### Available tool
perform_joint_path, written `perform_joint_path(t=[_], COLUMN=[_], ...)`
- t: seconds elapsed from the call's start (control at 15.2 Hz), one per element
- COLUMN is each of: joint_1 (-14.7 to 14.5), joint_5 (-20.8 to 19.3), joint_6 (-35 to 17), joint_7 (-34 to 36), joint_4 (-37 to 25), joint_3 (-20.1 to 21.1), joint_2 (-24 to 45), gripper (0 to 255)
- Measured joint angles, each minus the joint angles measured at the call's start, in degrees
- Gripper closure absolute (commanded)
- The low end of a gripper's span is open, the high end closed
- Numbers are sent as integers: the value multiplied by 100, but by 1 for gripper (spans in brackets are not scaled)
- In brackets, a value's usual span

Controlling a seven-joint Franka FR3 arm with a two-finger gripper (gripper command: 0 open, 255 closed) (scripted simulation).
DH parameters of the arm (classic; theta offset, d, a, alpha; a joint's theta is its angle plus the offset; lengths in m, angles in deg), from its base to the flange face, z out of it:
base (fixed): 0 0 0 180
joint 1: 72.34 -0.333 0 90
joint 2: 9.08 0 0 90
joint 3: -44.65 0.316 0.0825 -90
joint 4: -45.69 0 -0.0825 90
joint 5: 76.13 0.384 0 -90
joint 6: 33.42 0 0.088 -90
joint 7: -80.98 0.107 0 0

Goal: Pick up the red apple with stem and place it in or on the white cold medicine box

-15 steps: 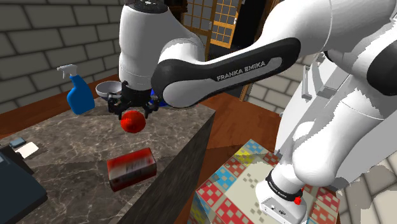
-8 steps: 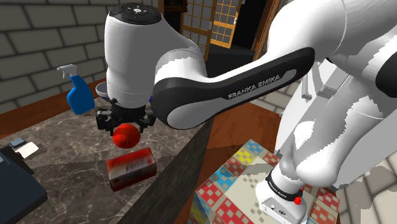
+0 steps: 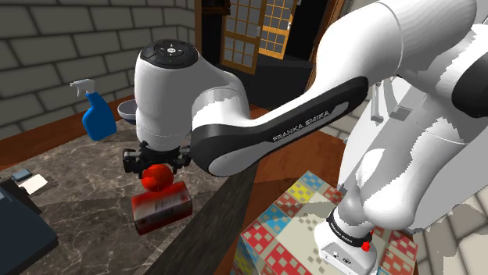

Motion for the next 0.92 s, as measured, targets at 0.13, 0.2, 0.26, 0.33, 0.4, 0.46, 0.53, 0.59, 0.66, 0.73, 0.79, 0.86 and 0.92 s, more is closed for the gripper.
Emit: perform_joint_path(t=[0.13,0.2,0.26,0.33,0.4,0.46,0.53,0.59,0.66,0.73,0.79,0.86,0.92], joint_1=[0,0,1,-1,-3,-1,2,2,1,1,1,1,1], joint_5=[-98,-138,-179,-236,-278,-305,-314,-316,-318,-318,-319,-319,-318], joint_6=[-143,-218,-276,-332,-389,-420,-435,-440,-445,-450,-449,-448,-446], joint_7=[94,135,173,224,266,285,290,293,296,298,298,297,296], joint_4=[83,143,178,196,233,243,252,257,259,264,262,262,263], joint_3=[4,4,3,4,4,0,-3,-3,-3,-2,-3,-3,-3], joint_2=[85,110,143,197,227,246,251,250,248,245,245,247,253], gripper=[255,255,255,255,255,255,255,255,255,255,255,0,0])
